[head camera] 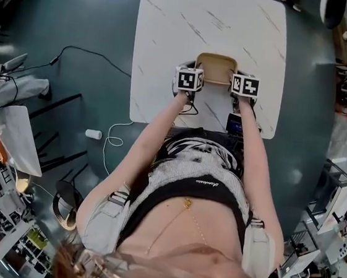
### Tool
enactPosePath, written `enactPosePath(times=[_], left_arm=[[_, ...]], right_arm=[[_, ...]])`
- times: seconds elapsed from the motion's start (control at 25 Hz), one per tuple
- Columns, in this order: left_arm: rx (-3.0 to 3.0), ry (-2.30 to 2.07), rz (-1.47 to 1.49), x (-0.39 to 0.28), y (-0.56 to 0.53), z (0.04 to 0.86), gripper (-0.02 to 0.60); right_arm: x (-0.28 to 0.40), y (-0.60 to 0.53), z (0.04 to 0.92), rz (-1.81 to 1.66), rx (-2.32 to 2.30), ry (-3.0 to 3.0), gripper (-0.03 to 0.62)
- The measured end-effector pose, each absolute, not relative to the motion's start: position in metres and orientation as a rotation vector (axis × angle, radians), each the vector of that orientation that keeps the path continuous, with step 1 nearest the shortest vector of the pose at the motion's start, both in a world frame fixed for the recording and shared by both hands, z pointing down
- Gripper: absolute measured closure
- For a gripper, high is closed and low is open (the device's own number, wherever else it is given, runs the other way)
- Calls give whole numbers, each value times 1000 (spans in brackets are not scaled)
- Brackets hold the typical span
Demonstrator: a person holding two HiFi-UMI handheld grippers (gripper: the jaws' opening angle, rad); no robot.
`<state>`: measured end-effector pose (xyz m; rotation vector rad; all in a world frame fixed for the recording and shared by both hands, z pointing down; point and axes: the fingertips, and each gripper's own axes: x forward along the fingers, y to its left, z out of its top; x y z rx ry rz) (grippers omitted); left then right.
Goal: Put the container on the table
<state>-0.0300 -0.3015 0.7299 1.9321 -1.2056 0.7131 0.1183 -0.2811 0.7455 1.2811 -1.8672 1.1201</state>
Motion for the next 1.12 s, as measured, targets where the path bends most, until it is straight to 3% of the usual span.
enactPosePath(times=[0.04,0.32,1.12], left_arm=[[1944,-1186,709,-29,-302,730,461],[1985,-1176,642,-30,-305,709,412],[2112,-1240,507,-34,-294,642,400]], right_arm=[[117,-280,746,1125,1259,-1884,454],[122,-280,727,1082,1248,-2001,426],[124,-273,665,865,1230,-2156,375]])
